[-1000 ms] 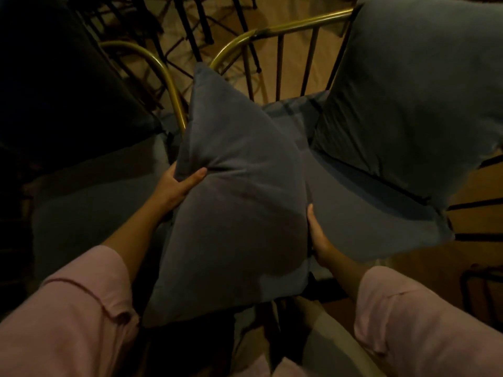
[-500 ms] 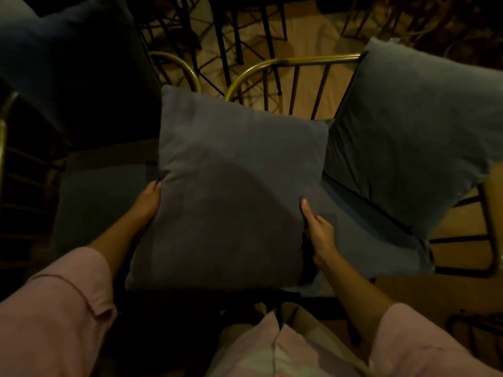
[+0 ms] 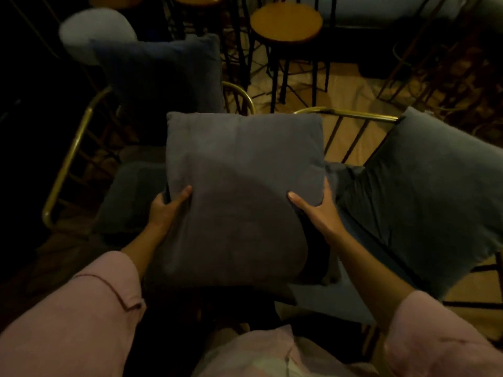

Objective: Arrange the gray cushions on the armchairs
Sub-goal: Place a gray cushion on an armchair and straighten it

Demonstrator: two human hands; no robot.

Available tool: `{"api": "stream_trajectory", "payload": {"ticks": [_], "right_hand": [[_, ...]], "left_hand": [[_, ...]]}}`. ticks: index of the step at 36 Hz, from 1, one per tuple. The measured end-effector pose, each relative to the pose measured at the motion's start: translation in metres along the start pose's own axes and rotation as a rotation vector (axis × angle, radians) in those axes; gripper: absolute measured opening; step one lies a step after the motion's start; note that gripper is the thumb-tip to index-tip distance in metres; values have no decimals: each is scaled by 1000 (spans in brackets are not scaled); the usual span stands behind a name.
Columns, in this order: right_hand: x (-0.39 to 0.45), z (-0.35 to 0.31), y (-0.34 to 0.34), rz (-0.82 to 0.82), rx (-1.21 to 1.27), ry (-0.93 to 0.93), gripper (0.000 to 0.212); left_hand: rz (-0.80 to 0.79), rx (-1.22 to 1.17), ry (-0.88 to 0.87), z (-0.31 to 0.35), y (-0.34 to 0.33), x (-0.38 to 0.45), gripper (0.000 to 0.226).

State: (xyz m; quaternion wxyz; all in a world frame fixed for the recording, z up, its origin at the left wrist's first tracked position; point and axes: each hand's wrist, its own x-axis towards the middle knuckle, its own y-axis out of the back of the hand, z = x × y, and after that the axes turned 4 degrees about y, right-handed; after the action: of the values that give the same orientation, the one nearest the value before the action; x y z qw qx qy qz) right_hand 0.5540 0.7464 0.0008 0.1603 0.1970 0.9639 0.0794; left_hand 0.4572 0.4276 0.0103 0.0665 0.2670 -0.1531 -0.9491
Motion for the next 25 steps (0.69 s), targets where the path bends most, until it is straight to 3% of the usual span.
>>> {"api": "stream_trajectory", "payload": {"ticks": [3,7,11,15,19,23,25], "right_hand": [[10,-19,-37,-88,-46,64,127],[24,-45,-96,-178,-103,121,134],[37,-64,-159,-195,-99,180,128],[51,-79,-217,-169,-96,200,121],[72,-75,-269,-167,-273,105,114],[83,-58,-314,-456,-691,60,112],[80,-47,-335,-595,-862,45,119]], "left_hand": [[43,8,-25,9,37,13,63],[70,68,-45,22,95,39,82],[88,121,-100,38,145,76,71],[116,131,-127,52,188,125,91],[72,207,-174,53,210,173,105],[-83,322,-206,28,205,204,126],[-146,500,-104,10,190,214,144]]}}
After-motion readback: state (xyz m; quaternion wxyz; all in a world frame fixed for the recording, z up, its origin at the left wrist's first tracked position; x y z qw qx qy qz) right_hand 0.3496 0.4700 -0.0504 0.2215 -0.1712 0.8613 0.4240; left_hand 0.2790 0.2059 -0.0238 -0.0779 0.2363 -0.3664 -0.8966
